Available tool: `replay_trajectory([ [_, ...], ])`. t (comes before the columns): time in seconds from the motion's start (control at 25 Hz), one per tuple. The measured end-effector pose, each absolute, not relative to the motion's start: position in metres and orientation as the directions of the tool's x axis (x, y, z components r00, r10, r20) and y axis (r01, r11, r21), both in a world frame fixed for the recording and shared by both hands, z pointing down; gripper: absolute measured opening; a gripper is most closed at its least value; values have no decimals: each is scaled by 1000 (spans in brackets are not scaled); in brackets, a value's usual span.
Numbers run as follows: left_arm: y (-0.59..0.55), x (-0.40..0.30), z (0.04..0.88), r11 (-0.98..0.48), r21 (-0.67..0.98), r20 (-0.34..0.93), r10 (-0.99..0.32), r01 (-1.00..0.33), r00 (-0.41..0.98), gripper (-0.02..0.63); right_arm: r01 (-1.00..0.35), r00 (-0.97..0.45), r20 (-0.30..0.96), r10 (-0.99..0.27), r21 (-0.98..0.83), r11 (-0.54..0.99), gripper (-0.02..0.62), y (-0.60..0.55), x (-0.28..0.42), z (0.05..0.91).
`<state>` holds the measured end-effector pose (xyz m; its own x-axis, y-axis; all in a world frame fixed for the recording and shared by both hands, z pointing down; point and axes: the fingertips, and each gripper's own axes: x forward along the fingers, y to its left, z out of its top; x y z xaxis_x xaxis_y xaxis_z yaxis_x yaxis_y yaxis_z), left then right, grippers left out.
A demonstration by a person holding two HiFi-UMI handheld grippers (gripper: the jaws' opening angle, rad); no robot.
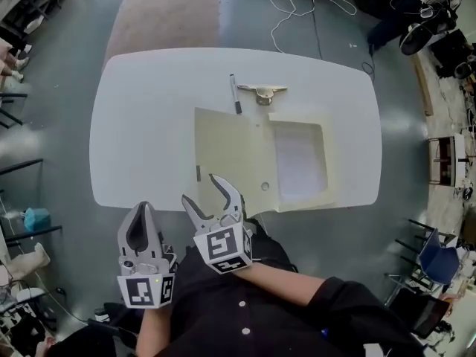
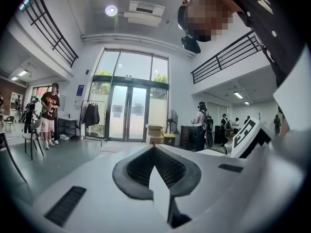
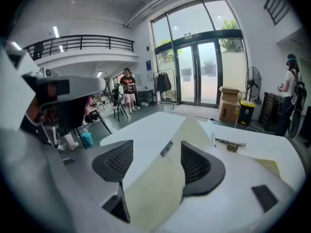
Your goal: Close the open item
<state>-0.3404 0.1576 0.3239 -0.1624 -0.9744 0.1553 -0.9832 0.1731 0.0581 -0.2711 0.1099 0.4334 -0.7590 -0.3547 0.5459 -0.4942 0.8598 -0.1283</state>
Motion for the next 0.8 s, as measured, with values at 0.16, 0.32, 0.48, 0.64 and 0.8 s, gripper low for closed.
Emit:
replay_trajectory([
  [0.16,155,-335,339,164,64,206,-967,-984,-148,15,-515,-715,593,-371,-88,853,305,111,-271,459],
  [0.32,150,-328,350,152,70,235,-963,-986,-132,15,-513,-706,613,-355,-98,853,311,115,-272,470],
  [0.48,145,-323,353,135,64,245,-963,-989,-116,15,-526,-702,619,-353,-116,842,310,113,-266,463],
  [0.64,142,-316,349,117,52,236,-966,-992,-101,15,-538,-721,606,-335,-185,822,267,108,-245,445],
  [0.8,137,-307,345,88,41,227,-971,-995,-76,15,-523,-758,582,-294,-273,807,189,100,-213,427],
])
